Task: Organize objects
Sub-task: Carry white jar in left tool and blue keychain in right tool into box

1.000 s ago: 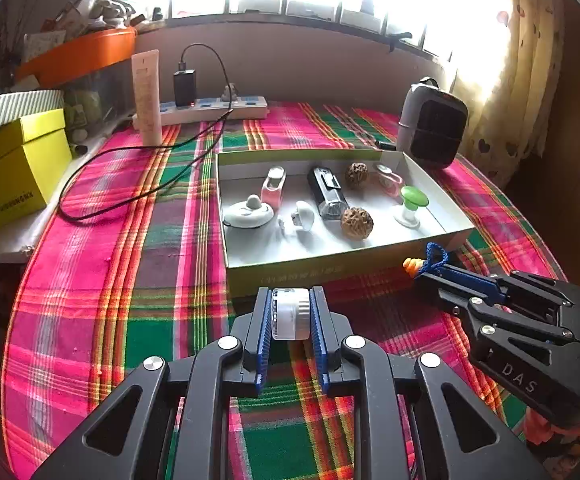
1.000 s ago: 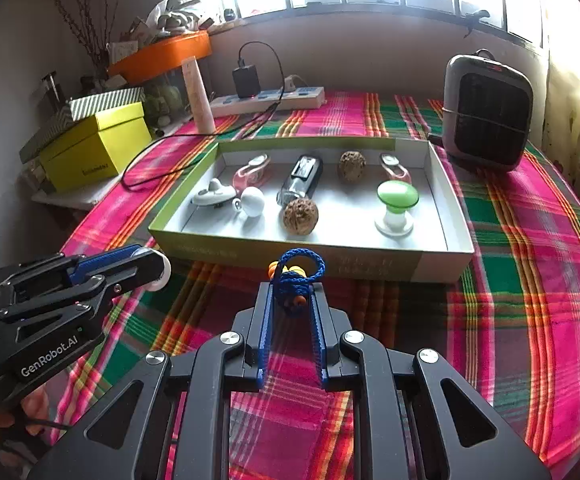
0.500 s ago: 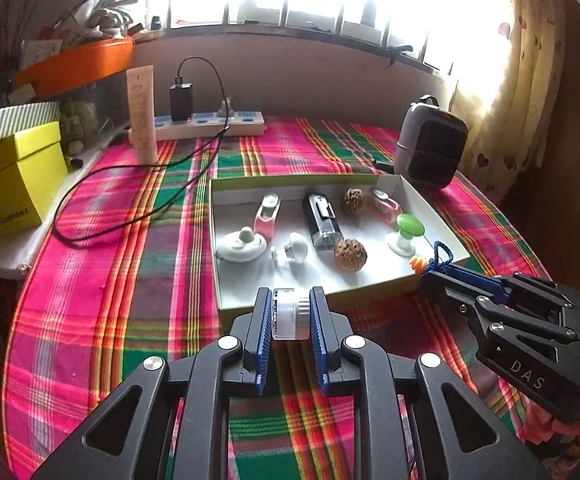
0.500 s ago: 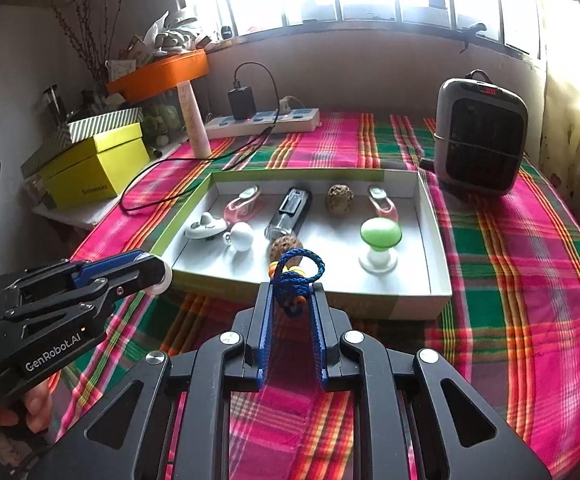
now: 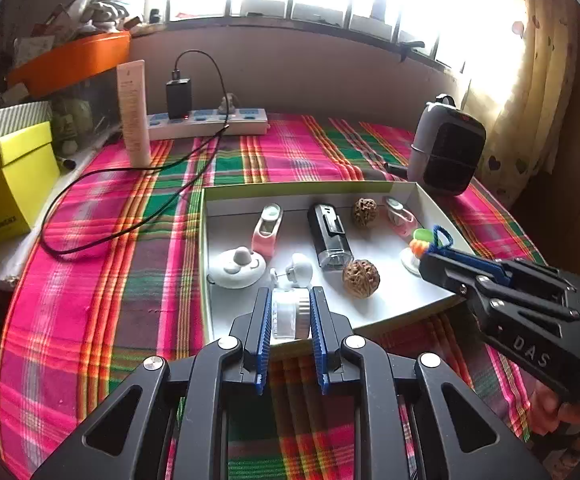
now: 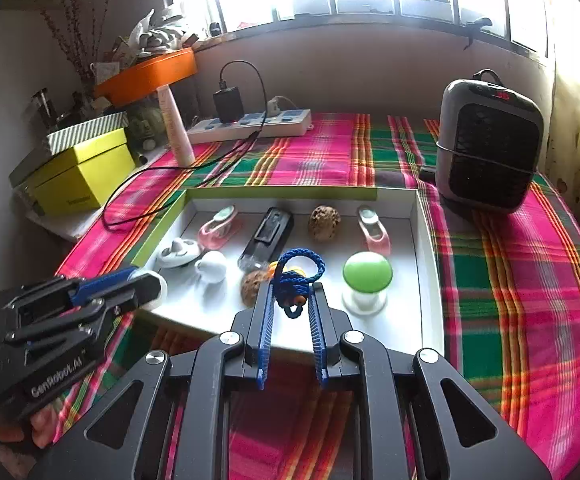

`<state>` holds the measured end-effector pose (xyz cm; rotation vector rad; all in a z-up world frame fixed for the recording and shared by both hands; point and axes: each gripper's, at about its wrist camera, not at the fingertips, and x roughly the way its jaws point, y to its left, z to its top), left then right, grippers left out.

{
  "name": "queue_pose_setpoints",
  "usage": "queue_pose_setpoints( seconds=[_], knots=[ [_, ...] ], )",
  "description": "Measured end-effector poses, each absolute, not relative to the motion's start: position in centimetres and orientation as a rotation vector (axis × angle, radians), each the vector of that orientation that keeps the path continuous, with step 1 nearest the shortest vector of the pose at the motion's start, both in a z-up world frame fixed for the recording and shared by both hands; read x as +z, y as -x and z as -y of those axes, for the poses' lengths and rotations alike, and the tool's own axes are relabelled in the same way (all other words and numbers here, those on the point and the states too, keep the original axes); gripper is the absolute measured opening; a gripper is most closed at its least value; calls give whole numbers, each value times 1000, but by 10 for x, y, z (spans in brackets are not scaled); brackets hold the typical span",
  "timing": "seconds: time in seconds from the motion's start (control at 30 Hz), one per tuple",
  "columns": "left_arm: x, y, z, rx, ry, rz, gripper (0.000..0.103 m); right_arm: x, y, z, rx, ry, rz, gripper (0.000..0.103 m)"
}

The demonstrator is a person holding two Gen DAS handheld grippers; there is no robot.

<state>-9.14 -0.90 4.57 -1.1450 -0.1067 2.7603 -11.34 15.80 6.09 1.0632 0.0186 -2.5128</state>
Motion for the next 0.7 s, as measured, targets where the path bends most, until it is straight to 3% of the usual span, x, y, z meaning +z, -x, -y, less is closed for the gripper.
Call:
queue_pose_setpoints(
  seconds=[0.7],
  knots=[
    [24, 125, 1, 2743, 1221, 69, 17, 39, 155, -146, -2476, -1164, -63, 19]
  ],
)
